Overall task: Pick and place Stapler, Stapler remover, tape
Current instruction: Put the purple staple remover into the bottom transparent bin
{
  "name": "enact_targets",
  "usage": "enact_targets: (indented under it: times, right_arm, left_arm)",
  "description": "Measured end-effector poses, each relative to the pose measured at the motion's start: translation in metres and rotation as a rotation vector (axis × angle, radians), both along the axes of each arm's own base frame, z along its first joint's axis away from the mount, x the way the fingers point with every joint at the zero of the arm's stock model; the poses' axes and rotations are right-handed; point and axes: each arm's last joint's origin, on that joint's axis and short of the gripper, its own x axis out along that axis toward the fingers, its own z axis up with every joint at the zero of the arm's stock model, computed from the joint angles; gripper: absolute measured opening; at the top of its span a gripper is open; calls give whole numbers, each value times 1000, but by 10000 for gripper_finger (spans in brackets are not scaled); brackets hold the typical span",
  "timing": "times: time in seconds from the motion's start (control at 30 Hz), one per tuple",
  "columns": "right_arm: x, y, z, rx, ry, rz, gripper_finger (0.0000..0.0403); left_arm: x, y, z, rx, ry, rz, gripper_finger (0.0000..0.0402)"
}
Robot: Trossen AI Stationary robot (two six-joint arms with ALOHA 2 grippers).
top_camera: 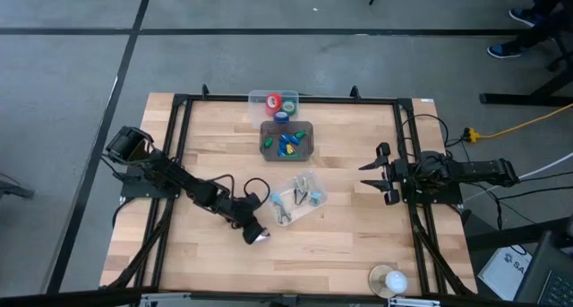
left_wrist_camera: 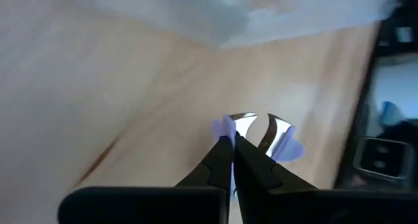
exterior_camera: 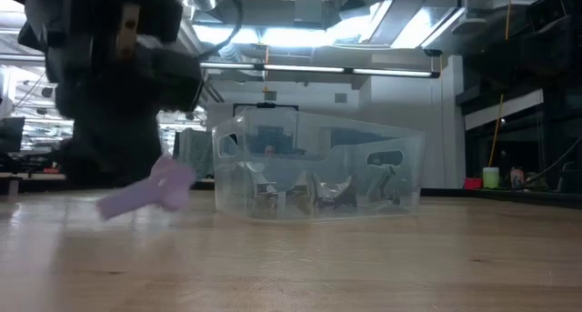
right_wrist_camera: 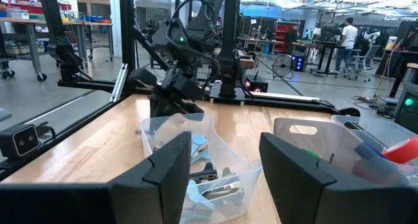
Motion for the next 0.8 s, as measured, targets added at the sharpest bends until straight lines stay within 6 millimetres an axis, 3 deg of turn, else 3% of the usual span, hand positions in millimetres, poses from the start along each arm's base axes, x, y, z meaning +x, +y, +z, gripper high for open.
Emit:
enact_targets:
  times: [0.4,0.8]
  right_arm:
    - [0,0,0,0,0,0,187]
    - [0,0,0,0,0,0,188]
  left_arm:
    - [20,-4,28,64,-401,-134,4]
    - [39,29,52,204,-711,-173,4]
